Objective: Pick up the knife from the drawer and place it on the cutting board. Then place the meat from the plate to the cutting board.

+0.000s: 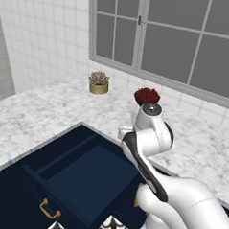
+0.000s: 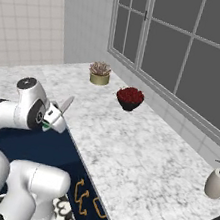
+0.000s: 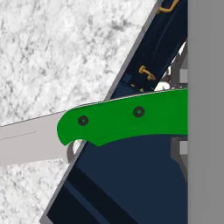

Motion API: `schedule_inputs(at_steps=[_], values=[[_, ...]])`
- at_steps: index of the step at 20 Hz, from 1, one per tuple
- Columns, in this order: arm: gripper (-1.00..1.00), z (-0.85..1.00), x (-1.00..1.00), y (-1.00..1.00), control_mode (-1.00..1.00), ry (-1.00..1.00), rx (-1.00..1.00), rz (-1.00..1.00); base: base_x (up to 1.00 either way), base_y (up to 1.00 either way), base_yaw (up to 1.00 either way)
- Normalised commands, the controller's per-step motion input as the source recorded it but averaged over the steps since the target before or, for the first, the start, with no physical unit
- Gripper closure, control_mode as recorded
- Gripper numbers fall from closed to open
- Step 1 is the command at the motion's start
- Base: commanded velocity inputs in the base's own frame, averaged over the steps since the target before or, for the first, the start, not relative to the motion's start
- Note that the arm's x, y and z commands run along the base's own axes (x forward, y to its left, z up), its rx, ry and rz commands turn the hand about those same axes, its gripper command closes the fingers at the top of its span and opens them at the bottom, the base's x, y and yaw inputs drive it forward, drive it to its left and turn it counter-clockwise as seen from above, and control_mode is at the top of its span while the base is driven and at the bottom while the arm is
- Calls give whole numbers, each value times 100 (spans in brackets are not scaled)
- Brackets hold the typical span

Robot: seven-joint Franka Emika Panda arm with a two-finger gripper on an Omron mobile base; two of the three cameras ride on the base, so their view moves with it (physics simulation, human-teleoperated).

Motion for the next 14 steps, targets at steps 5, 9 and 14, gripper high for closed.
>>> schedule_inputs(at_steps=[5,9,14], values=[[100,0,-16,-24,-100,18,-5,11,0,0,0],[100,-4,-2,-6,-100,12,0,13,0,0,0],[100,-5,-1,-2,100,2,0,5,-6,-2,7]])
